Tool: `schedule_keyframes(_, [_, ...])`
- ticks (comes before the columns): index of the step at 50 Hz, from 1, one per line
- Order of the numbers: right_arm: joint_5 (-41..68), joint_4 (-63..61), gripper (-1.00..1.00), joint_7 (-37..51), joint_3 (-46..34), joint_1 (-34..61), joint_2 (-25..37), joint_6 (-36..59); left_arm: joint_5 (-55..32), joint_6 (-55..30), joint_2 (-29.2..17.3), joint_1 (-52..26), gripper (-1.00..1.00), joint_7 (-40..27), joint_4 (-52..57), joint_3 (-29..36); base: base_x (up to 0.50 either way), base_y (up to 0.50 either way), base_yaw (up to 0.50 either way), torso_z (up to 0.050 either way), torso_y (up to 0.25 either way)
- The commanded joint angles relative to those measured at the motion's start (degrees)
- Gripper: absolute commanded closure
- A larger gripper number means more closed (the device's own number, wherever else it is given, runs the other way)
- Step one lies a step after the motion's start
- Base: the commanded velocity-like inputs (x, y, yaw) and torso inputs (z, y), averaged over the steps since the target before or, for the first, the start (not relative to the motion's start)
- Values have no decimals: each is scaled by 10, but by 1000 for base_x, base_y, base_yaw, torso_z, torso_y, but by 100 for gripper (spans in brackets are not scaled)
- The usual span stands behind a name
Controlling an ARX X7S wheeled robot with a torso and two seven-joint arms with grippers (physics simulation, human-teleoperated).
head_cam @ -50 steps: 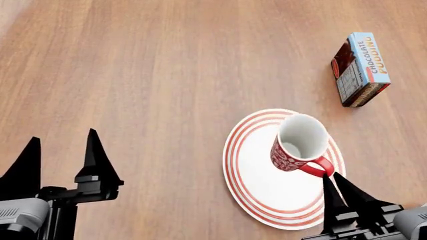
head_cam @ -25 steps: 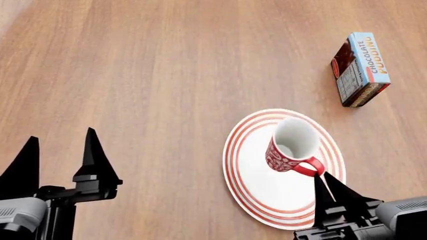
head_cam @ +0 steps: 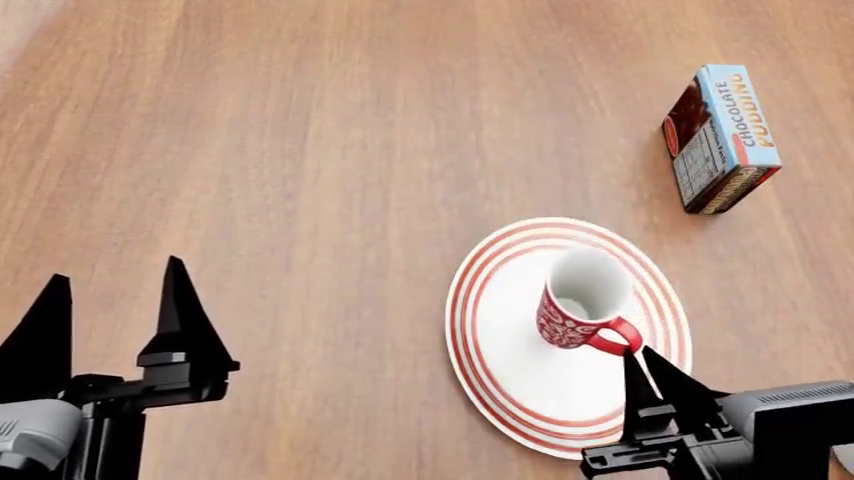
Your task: Pick up the red mug and put it on the plate
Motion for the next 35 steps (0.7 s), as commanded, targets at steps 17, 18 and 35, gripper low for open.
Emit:
schedule_keyframes(17, [58,95,100,-45,10,-28,-59,-36,-13,-3,-9,-2,-100,-10,9,-6,0,0,0,0,0])
schedule_keyframes(18, [58,95,100,-45,10,-28,-59,-36,-13,-3,-9,-2,-100,-10,8,-6,0,0,0,0,0])
schedule_keyframes(35, [62,97,100,-51,14,-30,-64,-32,-13,-1,-11,0,-100,-11,9,-3,0,0,0,0,0])
